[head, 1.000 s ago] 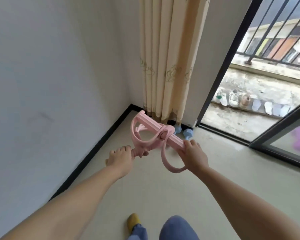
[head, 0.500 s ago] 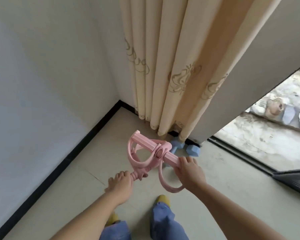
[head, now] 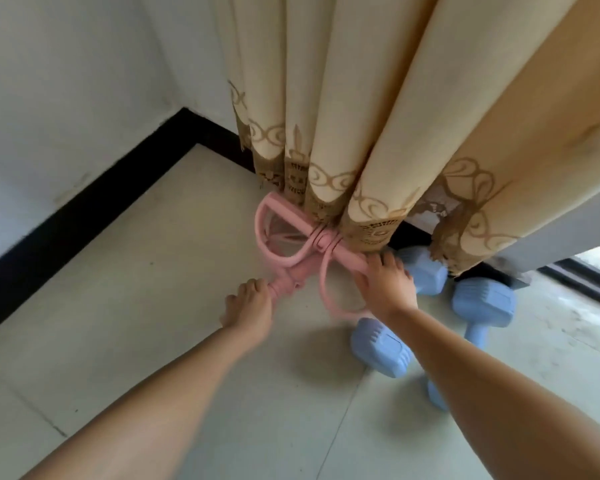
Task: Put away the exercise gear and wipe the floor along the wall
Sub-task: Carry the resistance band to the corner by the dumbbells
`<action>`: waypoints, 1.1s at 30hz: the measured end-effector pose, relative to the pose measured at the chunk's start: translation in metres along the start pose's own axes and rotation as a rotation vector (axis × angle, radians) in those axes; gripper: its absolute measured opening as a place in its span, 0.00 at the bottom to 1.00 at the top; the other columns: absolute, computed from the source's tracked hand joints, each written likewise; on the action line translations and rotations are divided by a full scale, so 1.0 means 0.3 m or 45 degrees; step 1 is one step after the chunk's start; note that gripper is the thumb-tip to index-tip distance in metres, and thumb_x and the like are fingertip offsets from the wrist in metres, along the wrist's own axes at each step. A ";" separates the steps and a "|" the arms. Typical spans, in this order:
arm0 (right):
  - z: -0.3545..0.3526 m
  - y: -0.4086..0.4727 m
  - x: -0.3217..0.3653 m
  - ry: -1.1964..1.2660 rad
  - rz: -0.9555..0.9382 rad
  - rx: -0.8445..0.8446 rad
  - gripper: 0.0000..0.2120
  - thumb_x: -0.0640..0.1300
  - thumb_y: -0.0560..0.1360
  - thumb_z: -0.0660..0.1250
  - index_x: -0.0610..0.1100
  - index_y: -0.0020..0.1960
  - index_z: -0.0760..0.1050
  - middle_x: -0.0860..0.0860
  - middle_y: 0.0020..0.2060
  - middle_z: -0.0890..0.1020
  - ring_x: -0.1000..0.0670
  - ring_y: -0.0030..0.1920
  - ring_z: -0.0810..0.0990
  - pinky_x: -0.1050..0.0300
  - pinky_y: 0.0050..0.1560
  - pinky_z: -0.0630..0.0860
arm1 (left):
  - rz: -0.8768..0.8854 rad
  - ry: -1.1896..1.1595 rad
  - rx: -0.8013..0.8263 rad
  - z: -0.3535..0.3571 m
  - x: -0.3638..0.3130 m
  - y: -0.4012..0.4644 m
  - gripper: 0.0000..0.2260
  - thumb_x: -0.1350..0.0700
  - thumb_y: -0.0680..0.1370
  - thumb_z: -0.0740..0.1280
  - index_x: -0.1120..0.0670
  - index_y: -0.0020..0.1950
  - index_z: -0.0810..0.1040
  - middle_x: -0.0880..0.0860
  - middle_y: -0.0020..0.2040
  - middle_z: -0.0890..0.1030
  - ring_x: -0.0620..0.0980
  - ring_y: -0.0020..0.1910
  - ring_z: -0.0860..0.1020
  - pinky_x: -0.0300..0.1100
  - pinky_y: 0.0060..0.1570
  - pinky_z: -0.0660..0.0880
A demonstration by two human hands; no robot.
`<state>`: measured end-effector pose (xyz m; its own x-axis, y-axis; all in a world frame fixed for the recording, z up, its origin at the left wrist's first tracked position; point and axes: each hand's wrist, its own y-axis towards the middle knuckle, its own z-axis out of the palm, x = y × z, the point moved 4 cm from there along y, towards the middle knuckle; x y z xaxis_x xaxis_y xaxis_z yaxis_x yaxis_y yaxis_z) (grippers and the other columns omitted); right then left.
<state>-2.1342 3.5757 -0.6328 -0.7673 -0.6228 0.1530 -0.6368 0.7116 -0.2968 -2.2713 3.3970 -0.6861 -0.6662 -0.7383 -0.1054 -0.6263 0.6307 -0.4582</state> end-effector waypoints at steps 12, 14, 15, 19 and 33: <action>0.249 0.149 0.014 -0.041 -0.045 0.111 0.24 0.52 0.80 0.55 0.44 0.72 0.58 0.43 0.67 0.69 0.41 0.65 0.70 0.49 0.61 0.67 | 0.179 -0.072 -0.359 0.190 -0.010 0.133 0.19 0.54 0.55 0.81 0.56 0.38 0.76 0.55 0.35 0.76 0.57 0.34 0.77 0.46 0.31 0.72; 0.247 0.159 0.001 -0.079 -0.076 0.126 0.24 0.54 0.79 0.56 0.44 0.71 0.60 0.43 0.66 0.70 0.42 0.65 0.70 0.49 0.62 0.67 | 0.257 -0.055 -0.411 0.192 0.000 0.130 0.19 0.52 0.56 0.79 0.56 0.40 0.77 0.54 0.35 0.76 0.56 0.34 0.76 0.46 0.32 0.72; 0.245 0.166 -0.006 -0.107 -0.086 0.127 0.25 0.56 0.79 0.57 0.45 0.71 0.61 0.44 0.66 0.71 0.42 0.65 0.70 0.49 0.62 0.66 | 0.299 -0.033 -0.434 0.198 0.010 0.136 0.19 0.50 0.57 0.78 0.56 0.42 0.77 0.54 0.36 0.76 0.56 0.34 0.76 0.45 0.33 0.72; 0.186 0.165 0.007 -0.152 -0.076 0.093 0.32 0.63 0.76 0.58 0.42 0.70 0.62 0.43 0.67 0.71 0.43 0.68 0.67 0.49 0.65 0.65 | 0.274 -0.029 -0.360 0.150 0.076 0.162 0.25 0.41 0.68 0.59 0.59 0.51 0.78 0.57 0.41 0.78 0.58 0.40 0.78 0.48 0.37 0.74; -0.616 -0.233 0.447 -0.047 -0.299 0.287 0.27 0.54 0.78 0.59 0.49 0.74 0.57 0.46 0.69 0.66 0.44 0.66 0.68 0.47 0.61 0.70 | 0.192 -0.096 -0.207 -0.721 0.113 -0.395 0.21 0.46 0.81 0.53 0.56 0.71 0.62 0.55 0.63 0.71 0.54 0.60 0.70 0.47 0.57 0.67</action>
<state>-2.2067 3.5026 -0.4172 -0.5958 -0.7756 0.2087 -0.7599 0.4602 -0.4591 -2.3073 3.3489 -0.4444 -0.7287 -0.6448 -0.2307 -0.5832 0.7608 -0.2845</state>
